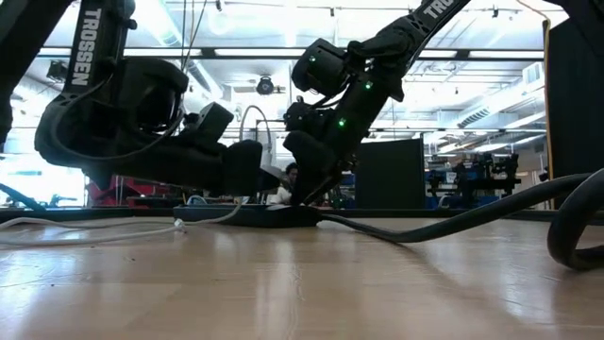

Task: Insert USB
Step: Insert the white USB cable into the white charger adapter

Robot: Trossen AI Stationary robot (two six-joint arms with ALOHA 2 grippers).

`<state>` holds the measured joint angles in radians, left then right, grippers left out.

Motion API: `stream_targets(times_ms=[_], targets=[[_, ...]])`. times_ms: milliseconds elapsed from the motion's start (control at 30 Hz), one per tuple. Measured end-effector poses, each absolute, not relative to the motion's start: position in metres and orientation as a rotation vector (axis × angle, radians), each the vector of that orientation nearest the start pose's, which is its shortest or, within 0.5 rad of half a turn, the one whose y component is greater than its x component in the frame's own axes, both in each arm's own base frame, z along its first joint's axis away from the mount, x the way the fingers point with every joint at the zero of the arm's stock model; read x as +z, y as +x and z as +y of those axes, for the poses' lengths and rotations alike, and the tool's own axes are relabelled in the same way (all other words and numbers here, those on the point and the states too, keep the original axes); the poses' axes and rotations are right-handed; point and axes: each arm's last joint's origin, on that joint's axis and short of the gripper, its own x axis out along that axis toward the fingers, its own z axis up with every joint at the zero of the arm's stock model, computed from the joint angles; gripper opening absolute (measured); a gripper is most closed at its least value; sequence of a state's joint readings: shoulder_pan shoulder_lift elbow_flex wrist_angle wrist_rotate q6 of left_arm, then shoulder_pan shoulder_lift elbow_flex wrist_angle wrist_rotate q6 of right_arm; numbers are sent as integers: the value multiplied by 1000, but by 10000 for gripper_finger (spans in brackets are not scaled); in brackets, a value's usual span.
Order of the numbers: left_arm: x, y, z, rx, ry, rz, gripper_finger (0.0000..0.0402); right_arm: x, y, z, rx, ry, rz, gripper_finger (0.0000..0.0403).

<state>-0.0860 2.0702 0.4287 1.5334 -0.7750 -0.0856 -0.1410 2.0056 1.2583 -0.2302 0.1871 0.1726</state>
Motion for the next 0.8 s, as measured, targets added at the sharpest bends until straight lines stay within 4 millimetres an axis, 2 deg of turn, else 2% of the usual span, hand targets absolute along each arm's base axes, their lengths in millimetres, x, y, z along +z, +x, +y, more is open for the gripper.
stream_targets(times_ms=[267, 800], targets=[[58, 276, -3, 715, -67, 87, 133, 141, 401, -62, -377, 120, 954, 195], [61, 279, 0, 710, 12, 109, 133, 141, 401, -62, -373, 119, 952, 196]])
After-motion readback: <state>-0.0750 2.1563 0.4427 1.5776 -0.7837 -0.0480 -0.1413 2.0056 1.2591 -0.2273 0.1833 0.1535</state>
